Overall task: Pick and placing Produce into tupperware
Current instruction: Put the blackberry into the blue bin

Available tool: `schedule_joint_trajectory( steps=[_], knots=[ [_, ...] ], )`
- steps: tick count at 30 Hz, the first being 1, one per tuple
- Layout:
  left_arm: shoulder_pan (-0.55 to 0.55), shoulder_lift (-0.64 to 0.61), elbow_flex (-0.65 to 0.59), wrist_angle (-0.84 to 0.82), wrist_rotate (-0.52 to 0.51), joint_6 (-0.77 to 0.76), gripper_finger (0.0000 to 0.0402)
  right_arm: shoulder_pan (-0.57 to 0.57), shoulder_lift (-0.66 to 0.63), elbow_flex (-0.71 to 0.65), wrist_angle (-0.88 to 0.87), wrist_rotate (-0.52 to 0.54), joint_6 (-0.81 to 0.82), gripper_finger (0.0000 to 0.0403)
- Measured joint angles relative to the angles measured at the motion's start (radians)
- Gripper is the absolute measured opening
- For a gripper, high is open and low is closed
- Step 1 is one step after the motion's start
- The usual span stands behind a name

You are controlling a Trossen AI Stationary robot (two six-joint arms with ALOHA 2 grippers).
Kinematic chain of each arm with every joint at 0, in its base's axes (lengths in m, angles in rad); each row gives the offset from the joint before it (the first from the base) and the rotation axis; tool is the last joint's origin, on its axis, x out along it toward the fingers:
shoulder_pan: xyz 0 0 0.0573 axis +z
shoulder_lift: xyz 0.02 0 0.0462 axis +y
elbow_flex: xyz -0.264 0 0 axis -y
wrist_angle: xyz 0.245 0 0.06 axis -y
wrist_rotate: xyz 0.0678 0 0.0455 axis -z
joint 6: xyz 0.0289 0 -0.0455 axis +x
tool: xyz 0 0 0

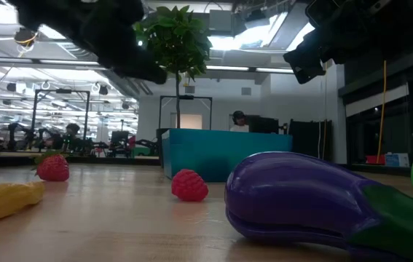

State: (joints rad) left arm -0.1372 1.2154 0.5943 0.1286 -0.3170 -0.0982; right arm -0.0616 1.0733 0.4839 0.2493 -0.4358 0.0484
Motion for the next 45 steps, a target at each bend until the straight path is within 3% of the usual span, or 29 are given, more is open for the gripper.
schedule_joint_trajectory(
  steps=[3, 12, 24, 33, 45],
  knots=[
    [0.033, 0.049, 0.058, -0.046, 0.066, 0.028, 0.0094, 0.000, 0.000, 0.000, -0.003, 0.000, -0.001, 0.0207],
    [0.089, 0.202, 0.284, -0.334, 0.130, 0.088, 0.0094, 0.000, 0.000, 0.000, -0.044, 0.000, -0.003, 0.0207],
    [0.094, 0.435, 0.512, -0.561, 0.116, 0.115, 0.0094, 0.000, 0.000, 0.000, -0.045, 0.000, -0.004, 0.0207],
    [0.101, 0.510, 0.587, -0.679, 0.043, 0.134, 0.0094, 0.000, 0.000, 0.000, -0.050, 0.000, -0.004, 0.0207],
    [0.117, 0.519, 0.589, -0.682, 0.049, 0.134, 0.0094, -0.002, 0.000, 0.000, -0.050, 0.000, -0.007, 0.0207]
  ],
)
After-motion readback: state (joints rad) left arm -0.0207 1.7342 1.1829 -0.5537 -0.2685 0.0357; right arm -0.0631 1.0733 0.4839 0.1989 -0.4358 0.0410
